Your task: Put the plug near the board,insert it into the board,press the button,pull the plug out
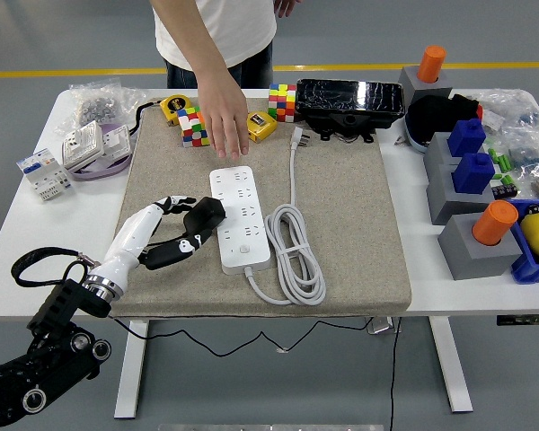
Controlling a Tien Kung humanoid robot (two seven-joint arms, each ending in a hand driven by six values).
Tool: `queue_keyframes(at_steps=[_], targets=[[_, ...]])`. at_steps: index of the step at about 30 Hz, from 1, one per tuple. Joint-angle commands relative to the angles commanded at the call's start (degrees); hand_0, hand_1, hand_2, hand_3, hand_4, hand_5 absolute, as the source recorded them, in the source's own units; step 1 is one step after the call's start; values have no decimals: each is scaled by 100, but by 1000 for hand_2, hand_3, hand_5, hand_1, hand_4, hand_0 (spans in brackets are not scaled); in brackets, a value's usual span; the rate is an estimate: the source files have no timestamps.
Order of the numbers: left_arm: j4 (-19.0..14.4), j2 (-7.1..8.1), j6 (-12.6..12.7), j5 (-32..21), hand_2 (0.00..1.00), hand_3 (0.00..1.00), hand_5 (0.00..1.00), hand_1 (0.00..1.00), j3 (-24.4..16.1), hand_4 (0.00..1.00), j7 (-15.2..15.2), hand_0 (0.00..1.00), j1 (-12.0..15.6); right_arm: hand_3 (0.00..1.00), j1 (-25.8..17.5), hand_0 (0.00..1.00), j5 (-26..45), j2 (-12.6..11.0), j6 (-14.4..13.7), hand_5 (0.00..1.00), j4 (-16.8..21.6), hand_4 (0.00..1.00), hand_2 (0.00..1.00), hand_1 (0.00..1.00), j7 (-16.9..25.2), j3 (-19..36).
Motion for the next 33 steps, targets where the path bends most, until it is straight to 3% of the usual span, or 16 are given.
queue_keyframes(at_steps=[15,33], targets=[[20,-179,-42,-4,771,779,676,780,360,824,136,771,-304,572,-2,548,7,16,5,429,-10,914,671,652,-1,23],[21,-248,-77,-66,757,757,677,772,657,822,39,772,-627,573,8,548,13,22,7,429,-5,914,671,652,1,28]])
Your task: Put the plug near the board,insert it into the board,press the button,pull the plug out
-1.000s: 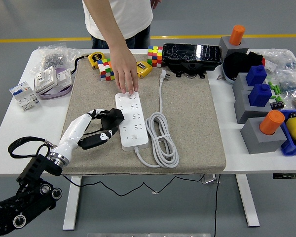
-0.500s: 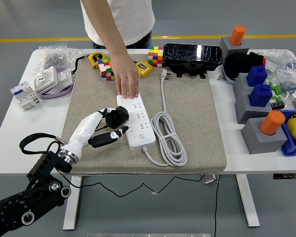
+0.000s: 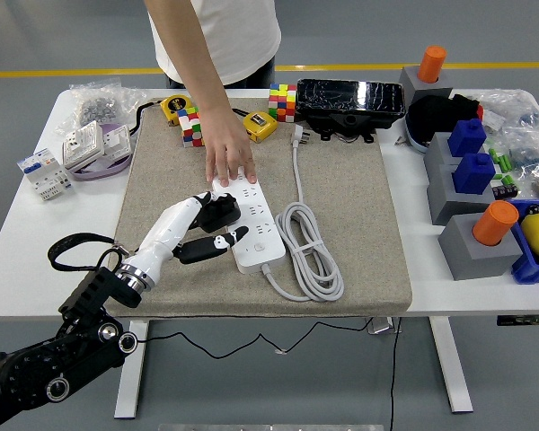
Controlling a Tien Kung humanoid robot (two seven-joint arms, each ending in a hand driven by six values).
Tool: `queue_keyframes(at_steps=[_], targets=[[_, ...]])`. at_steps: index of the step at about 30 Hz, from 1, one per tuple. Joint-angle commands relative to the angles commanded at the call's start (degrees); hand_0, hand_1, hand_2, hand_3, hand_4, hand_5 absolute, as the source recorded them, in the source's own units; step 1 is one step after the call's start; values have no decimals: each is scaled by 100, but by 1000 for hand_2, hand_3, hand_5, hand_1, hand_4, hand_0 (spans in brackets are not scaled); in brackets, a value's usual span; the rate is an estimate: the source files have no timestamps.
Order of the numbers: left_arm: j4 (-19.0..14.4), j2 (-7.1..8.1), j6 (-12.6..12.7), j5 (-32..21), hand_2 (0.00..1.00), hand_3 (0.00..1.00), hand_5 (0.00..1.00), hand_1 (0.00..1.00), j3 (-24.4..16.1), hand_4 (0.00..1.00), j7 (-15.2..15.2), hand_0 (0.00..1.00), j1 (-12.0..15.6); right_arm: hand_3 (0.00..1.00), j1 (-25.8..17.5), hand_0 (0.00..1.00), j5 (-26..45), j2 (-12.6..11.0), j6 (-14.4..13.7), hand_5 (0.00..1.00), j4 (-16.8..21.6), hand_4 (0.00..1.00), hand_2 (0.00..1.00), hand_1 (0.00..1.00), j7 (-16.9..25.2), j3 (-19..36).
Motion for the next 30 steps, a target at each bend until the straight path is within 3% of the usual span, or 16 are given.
queue_keyframes(at_steps=[18,30], targets=[[174,-199,-66,-3,753,751,676,760,326,821,83,764,-366,572,7,548,11,-4,0,429,0,914,671,652,1,-22],[75,-182,2,-33,747,747,678,753,277,823,3,760,-363,573,5,548,3,-3,-2,429,2,914,671,652,7,-12]])
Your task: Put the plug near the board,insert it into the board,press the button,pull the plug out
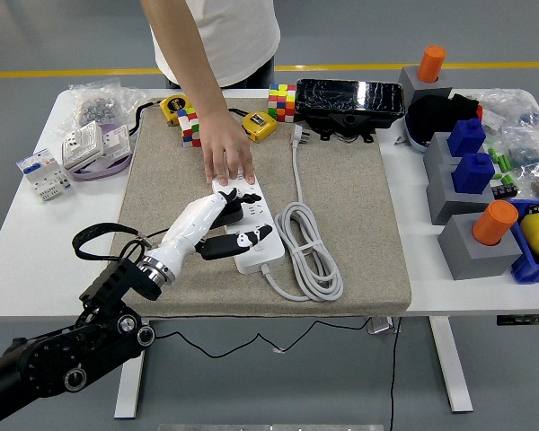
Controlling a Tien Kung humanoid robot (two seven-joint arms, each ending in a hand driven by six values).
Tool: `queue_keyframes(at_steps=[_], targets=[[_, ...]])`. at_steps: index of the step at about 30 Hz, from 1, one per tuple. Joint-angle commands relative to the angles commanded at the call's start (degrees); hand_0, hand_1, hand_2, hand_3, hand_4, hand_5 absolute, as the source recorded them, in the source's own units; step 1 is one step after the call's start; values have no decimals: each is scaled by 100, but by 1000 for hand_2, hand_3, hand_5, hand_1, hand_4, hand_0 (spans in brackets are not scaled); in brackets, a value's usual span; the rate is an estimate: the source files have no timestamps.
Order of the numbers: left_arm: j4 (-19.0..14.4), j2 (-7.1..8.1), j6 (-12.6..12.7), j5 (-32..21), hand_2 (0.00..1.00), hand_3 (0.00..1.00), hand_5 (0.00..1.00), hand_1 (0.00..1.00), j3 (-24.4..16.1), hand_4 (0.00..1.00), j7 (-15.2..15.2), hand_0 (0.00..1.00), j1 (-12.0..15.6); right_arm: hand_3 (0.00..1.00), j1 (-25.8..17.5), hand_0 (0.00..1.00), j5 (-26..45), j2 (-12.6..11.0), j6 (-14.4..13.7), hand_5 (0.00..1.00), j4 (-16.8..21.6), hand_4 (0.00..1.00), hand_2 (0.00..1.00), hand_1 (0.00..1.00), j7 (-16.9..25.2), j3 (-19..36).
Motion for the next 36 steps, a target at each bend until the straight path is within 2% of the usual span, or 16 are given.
queue_keyframes(at_steps=[6,7,9,12,13,16,18,19,21,23,24,25,30,31,36], targets=[[-423,118,61,-97,740,752,675,742,-79,826,-130,738,66,572,-4,548,-9,3,-3,428,0,914,671,652,9,-4],[-559,149,60,-117,694,752,668,670,-94,827,-139,646,86,572,-8,548,-10,1,-3,428,0,915,671,652,10,-8],[-736,195,42,-136,694,752,668,670,-103,827,-133,646,108,572,-7,548,-13,-1,-2,428,0,915,671,652,8,-13],[-1224,347,-213,-184,694,752,668,670,-60,827,112,646,127,572,-5,548,-19,-2,-2,428,-1,915,671,652,5,1],[-1355,388,-328,-184,261,670,435,151,-32,823,231,224,120,572,-5,548,-16,-2,-1,429,0,914,671,651,6,2],[-1628,479,-762,-22,261,670,435,151,74,823,678,224,76,572,0,548,-14,0,0,429,-3,914,671,651,3,4],[-1686,497,-1046,56,261,670,435,151,129,823,985,224,43,572,5,548,-12,-1,2,429,-2,914,671,651,1,-4],[-1695,498,-1220,79,138,687,278,39,169,780,1174,112,20,573,8,547,-9,-3,3,430,-3,916,671,651,0,-13],[-1657,477,-1537,99,138,687,278,39,251,780,1522,112,-28,573,15,547,-3,-8,3,430,-3,916,671,651,-1,-33],[-1592,449,-1745,130,138,687,278,39,321,780,1803,112,-58,573,23,547,0,-14,1,430,2,916,671,651,0,-45],[-1554,436,-1795,151,138,687,278,39,353,780,1906,112,-67,573,26,547,0,-17,-1,430,7,916,671,651,1,-48],[-1530,429,-1808,162,121,762,240,43,371,759,1950,85,-71,573,28,548,-1,-19,-2,430,11,915,671,651,1,-50],[-1482,418,-1754,244,121,762,240,43,365,759,2090,85,-65,573,23,548,-3,-31,-5,430,21,915,671,651,1,-67],[-1492,423,-1757,261,117,789,221,46,343,742,2134,77,-60,572,18,548,-2,-32,-4,430,19,915,671,651,0,-73],[-1502,439,-1688,354,117,789,221,46,261,742,2176,77,-34,572,10,548,2,-23,-1,430,7,915,671,651,-3,-66]])
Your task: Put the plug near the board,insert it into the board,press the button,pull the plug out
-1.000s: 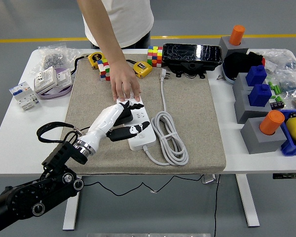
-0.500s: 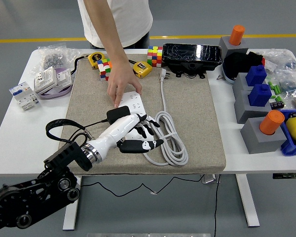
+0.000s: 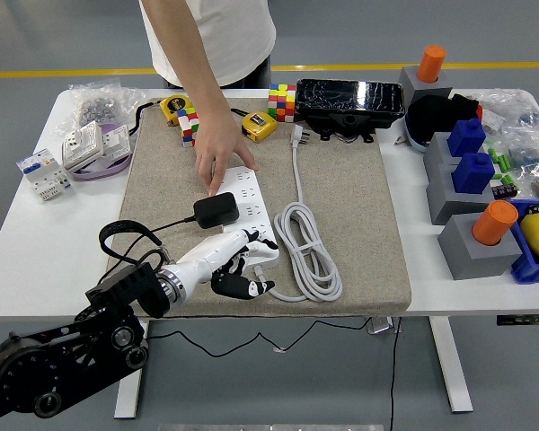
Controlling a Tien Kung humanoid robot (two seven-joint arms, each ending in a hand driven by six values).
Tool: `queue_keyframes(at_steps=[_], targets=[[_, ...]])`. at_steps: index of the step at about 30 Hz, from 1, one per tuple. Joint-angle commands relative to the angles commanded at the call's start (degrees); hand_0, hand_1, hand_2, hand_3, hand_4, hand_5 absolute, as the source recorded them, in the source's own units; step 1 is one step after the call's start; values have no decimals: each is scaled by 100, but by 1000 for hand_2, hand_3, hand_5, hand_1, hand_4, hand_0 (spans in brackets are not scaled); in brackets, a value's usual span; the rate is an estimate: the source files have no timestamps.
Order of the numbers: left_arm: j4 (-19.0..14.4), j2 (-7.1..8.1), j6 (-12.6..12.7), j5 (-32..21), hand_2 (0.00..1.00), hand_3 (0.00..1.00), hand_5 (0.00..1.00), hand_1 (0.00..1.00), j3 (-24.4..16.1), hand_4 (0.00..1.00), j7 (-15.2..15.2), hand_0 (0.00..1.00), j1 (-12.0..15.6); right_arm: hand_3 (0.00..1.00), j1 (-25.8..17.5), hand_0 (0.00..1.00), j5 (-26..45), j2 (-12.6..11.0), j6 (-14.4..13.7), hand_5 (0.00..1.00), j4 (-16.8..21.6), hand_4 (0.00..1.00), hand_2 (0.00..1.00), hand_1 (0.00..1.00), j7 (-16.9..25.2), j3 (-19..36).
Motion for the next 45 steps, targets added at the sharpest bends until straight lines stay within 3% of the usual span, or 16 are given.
queue_keyframes(at_steps=[9,20,39,42,43,45], targets=[[155,8,-147,144,115,797,237,46,-32,756,278,72,38,572,-7,548,-11,16,2,429,6,914,671,651,4,42],[210,39,-111,225,114,783,239,46,-148,757,276,71,61,573,-20,548,-14,19,7,428,7,914,670,651,4,41],[247,46,-464,191,113,723,234,46,-70,756,626,71,54,573,-13,548,-27,20,4,428,19,914,671,651,8,61],[186,50,-384,105,113,723,234,46,-134,756,470,71,80,573,-17,548,-30,17,-2,428,19,914,671,651,14,62],[150,53,-340,-25,115,666,235,46,-162,754,363,73,81,573,-18,548,-28,17,1,428,14,915,671,651,11,59],[110,61,-217,-355,115,666,235,46,-194,754,92,73,74,573,-17,548,-24,19,4,428,4,915,671,651,8,57]])
